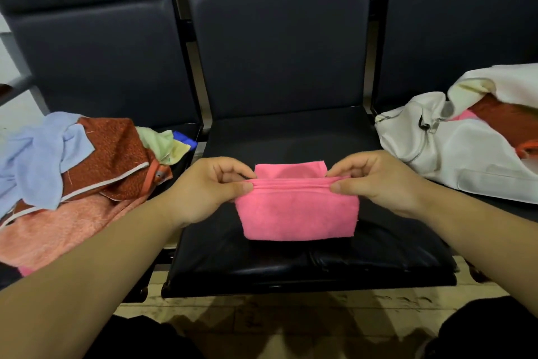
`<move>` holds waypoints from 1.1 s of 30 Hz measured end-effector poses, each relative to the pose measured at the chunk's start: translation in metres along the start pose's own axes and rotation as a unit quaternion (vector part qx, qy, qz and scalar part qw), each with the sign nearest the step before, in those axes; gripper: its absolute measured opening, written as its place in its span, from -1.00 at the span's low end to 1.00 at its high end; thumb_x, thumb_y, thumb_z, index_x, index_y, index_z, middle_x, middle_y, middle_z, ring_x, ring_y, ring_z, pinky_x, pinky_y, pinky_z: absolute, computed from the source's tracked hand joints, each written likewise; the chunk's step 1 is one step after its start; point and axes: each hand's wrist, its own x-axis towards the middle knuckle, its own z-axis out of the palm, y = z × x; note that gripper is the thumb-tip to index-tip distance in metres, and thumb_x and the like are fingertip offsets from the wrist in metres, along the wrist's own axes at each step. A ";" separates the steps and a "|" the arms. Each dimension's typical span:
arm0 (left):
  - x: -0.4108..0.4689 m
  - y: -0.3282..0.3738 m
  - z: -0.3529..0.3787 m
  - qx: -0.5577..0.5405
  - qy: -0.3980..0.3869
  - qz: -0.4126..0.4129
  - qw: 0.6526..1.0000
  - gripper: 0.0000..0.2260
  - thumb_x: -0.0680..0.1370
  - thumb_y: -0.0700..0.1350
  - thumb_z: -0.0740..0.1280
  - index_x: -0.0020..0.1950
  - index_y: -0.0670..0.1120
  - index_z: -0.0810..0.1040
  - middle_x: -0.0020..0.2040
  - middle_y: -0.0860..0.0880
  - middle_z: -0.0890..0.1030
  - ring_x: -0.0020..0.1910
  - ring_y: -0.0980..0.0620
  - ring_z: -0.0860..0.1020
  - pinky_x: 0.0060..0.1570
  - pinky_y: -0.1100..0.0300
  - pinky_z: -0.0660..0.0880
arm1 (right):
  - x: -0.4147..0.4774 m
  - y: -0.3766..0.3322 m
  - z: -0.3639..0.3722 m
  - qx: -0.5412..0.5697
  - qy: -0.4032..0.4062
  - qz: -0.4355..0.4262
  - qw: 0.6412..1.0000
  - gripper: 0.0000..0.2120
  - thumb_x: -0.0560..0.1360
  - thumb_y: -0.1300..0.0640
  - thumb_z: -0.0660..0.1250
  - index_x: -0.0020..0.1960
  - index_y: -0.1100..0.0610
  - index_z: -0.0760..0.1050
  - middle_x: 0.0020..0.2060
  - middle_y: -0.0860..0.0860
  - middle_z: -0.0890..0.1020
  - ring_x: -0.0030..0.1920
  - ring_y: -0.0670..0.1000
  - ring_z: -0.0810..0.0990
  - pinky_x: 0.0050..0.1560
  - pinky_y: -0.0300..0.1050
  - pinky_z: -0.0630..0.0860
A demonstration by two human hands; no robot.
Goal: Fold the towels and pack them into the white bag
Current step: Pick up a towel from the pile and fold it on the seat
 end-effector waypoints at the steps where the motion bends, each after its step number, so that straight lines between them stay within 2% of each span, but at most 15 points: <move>1: 0.007 -0.002 0.000 0.004 0.015 -0.002 1.000 -0.83 0.53 -0.31 0.44 -0.04 -0.04 0.71 -0.08 -0.19 0.72 -0.07 -0.07 0.68 0.04 0.03 0.62 | 0.006 0.002 -0.001 0.008 0.004 0.006 1.000 -0.81 0.38 0.30 0.57 -0.06 0.08 0.74 -0.11 0.20 0.72 -0.10 0.07 0.66 0.11 -0.02 0.59; 5: 0.038 -0.014 -0.001 0.045 0.060 -0.018 0.997 -0.86 0.54 -0.25 0.46 0.03 -0.04 0.67 -0.09 -0.10 0.73 -0.02 -0.08 0.70 0.18 -0.08 0.59 | 0.035 0.012 -0.003 0.022 0.047 0.028 0.998 -0.81 0.40 0.32 0.56 -0.04 0.10 0.70 -0.15 0.12 0.73 -0.12 0.04 0.69 0.09 -0.02 0.60; 9: 0.075 -0.030 -0.001 0.068 0.084 -0.041 0.993 -0.85 0.56 -0.20 0.45 0.06 0.03 0.65 -0.15 -0.05 0.73 -0.06 -0.07 0.70 0.16 -0.09 0.60 | 0.071 0.030 -0.004 -0.004 0.083 0.048 0.995 -0.79 0.39 0.27 0.58 -0.04 0.05 0.68 -0.21 0.04 0.73 -0.16 -0.03 0.70 0.06 -0.05 0.58; 12: 0.102 -0.045 -0.001 0.084 0.091 -0.048 0.991 -0.85 0.56 -0.18 0.45 0.06 0.05 0.63 -0.20 -0.02 0.72 -0.13 0.02 0.68 0.09 0.03 0.57 | 0.097 0.044 -0.005 -0.021 0.094 0.067 0.993 -0.79 0.38 0.25 0.59 -0.05 0.04 0.67 -0.20 0.04 0.74 -0.17 -0.05 0.69 0.04 -0.09 0.57; 15: 0.126 -0.060 0.003 0.106 0.103 -0.061 0.987 -0.86 0.56 -0.15 0.45 0.07 0.06 0.61 -0.21 -0.01 0.71 -0.18 0.13 0.66 0.02 0.20 0.50 | 0.119 0.062 -0.004 -0.040 0.096 0.086 0.991 -0.79 0.38 0.19 0.60 -0.06 -0.02 0.66 -0.23 -0.04 0.74 -0.23 -0.16 0.67 -0.09 -0.20 0.49; 21: 0.153 -0.095 0.017 0.145 0.153 -0.079 0.974 -0.84 0.58 -0.06 0.43 0.13 0.08 0.53 -0.31 0.03 0.66 -0.25 0.14 0.61 -0.11 0.21 0.43 | 0.145 0.094 -0.003 -0.066 0.118 0.105 0.985 -0.82 0.40 0.17 0.58 -0.08 -0.02 0.64 -0.20 -0.05 0.73 -0.26 -0.20 0.66 -0.12 -0.20 0.49; 24: 0.156 -0.102 0.021 0.181 0.178 -0.073 0.964 -0.81 0.60 -0.05 0.39 0.20 0.05 0.49 -0.27 0.02 0.65 -0.20 0.12 0.61 -0.09 0.24 0.46 | 0.149 0.104 -0.003 -0.059 0.155 0.109 0.980 -0.87 0.43 0.10 0.56 -0.07 -0.03 0.64 -0.14 -0.08 0.73 -0.18 -0.18 0.67 -0.01 -0.10 0.57; 27: 0.151 -0.099 0.023 0.200 0.202 -0.079 0.955 -0.76 0.62 -0.05 0.36 0.28 0.01 0.47 -0.18 0.08 0.64 -0.15 0.18 0.59 -0.13 0.33 0.42 | 0.146 0.101 -0.008 -0.073 0.172 0.105 0.977 -0.81 0.44 0.00 0.55 0.02 -0.05 0.62 -0.06 -0.13 0.70 -0.01 -0.13 0.66 0.12 -0.12 0.55; 30: 0.141 -0.092 0.025 0.236 0.197 -0.069 0.949 -0.73 0.61 -0.03 0.36 0.29 0.04 0.47 -0.06 0.10 0.59 -0.12 0.17 0.57 -0.06 0.25 0.47 | 0.136 0.090 -0.015 -0.132 0.176 0.077 0.972 -0.79 0.46 0.01 0.53 0.05 -0.05 0.58 -0.01 -0.15 0.65 0.02 -0.17 0.62 0.06 -0.22 0.49; 33: 0.125 -0.081 0.029 0.268 0.143 -0.007 0.953 -0.77 0.59 -0.06 0.39 0.23 0.08 0.52 -0.03 0.14 0.55 -0.09 0.21 0.54 0.00 0.26 0.47 | 0.116 0.078 -0.012 -0.200 0.124 0.025 0.972 -0.78 0.44 0.13 0.52 -0.06 -0.15 0.56 -0.08 -0.16 0.66 -0.07 -0.21 0.63 -0.04 -0.32 0.49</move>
